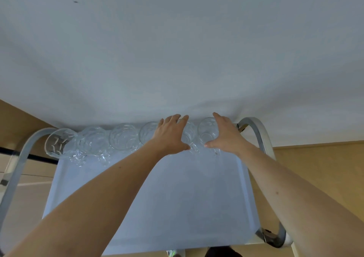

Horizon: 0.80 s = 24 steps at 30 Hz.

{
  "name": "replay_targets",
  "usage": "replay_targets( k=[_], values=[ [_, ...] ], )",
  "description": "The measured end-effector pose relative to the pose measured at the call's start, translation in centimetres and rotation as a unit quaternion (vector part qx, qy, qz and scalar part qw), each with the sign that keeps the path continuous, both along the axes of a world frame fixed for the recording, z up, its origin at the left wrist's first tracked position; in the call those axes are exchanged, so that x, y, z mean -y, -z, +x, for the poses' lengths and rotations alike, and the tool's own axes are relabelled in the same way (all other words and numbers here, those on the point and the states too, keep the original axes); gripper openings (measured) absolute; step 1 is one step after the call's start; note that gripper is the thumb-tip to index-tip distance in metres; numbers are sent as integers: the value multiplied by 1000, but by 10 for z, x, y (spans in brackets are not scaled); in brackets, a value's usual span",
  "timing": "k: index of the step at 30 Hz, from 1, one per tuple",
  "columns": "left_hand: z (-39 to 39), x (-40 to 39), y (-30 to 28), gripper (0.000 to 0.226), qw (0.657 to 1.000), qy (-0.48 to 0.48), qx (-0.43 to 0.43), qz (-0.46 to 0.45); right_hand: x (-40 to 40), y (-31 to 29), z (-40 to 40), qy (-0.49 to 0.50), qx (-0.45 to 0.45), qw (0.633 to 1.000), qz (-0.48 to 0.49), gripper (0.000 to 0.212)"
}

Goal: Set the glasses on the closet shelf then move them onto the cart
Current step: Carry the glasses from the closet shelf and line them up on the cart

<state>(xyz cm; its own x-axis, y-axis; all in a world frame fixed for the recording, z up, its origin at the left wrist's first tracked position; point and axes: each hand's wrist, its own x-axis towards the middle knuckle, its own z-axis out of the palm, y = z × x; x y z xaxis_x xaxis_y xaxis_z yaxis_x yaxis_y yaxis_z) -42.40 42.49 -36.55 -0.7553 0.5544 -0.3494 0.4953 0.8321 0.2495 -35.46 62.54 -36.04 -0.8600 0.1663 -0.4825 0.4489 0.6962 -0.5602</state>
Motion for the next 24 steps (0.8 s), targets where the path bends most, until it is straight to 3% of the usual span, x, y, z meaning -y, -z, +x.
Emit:
replay_targets(
  k=[9, 24],
  values=[
    [2, -9, -48, 96, 998, 10, -50, 42, 0, -44, 16, 17, -59, 997, 56, 107],
    [66, -86, -149, 91, 973, 153, -137, 106, -38, -126, 123, 102, -128, 977, 137, 97]
  ],
)
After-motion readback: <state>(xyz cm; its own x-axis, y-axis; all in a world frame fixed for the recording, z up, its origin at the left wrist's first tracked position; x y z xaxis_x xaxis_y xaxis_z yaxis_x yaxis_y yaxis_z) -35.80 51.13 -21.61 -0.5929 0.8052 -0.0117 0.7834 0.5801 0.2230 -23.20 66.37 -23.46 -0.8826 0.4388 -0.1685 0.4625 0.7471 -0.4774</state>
